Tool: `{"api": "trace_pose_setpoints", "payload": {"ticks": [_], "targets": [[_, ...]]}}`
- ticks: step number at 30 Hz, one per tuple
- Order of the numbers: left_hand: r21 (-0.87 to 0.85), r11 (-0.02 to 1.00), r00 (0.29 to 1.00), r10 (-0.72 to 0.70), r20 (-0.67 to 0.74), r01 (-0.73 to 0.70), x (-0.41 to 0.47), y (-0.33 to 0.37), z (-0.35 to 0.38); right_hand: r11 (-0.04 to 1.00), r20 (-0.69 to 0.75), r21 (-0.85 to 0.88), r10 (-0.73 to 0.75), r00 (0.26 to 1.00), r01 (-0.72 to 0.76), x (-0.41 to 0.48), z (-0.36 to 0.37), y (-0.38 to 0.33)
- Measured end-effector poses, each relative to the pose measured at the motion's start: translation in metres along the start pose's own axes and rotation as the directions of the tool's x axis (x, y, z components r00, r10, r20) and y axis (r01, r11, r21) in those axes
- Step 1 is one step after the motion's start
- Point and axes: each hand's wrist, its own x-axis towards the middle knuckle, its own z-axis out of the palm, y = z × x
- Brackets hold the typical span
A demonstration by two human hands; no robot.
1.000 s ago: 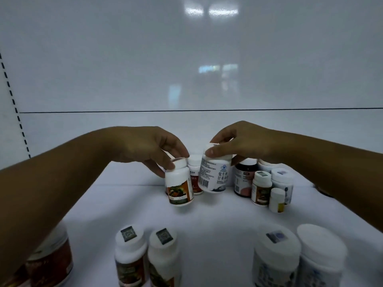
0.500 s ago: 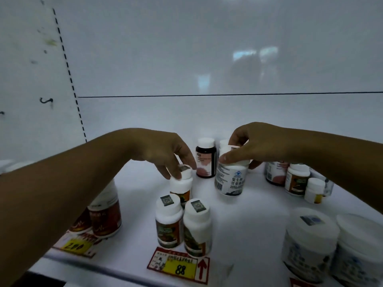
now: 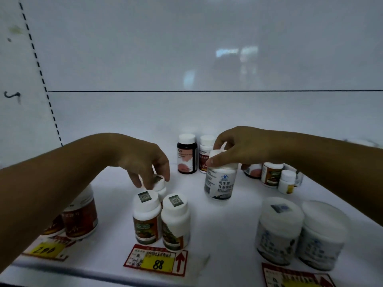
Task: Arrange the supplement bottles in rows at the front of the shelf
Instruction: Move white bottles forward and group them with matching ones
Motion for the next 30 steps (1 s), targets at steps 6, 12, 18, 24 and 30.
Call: {"api": "trace_pose_setpoints", "payload": {"ticks": [6,12,18,24,30], "targets": [[0.026,0.999,0.999,-0.047,0.014,0.047,0.005,0.003,-0.003,0.972,0.015,-0.199,0.127,0.992,-0.122,-0.029,-0.017,0.026],[0.019,0.998,0.996,-0.065,-0.068,0.067,0.017,0.008,-0.006,0.907,0.031,-0.383,0.2,0.979,-0.173,-0.045,-0.012,0.035],[0.033,0.999,0.968,-0.02,-0.249,0.03,0.024,0.009,-0.012,0.859,0.087,-0.468,0.277,0.957,-0.206,-0.044,-0.003,0.039],[0.121,0.991,0.944,-0.014,-0.329,0.056,0.03,0.004,-0.023,0.832,0.076,-0.502,0.316,0.946,-0.238,-0.035,-0.004,0.041],[0.319,0.941,0.91,0.027,-0.414,0.117,0.06,-0.001,-0.045,0.88,-0.129,-0.441,0.134,0.983,-0.178,0.019,-0.008,0.037]]}}
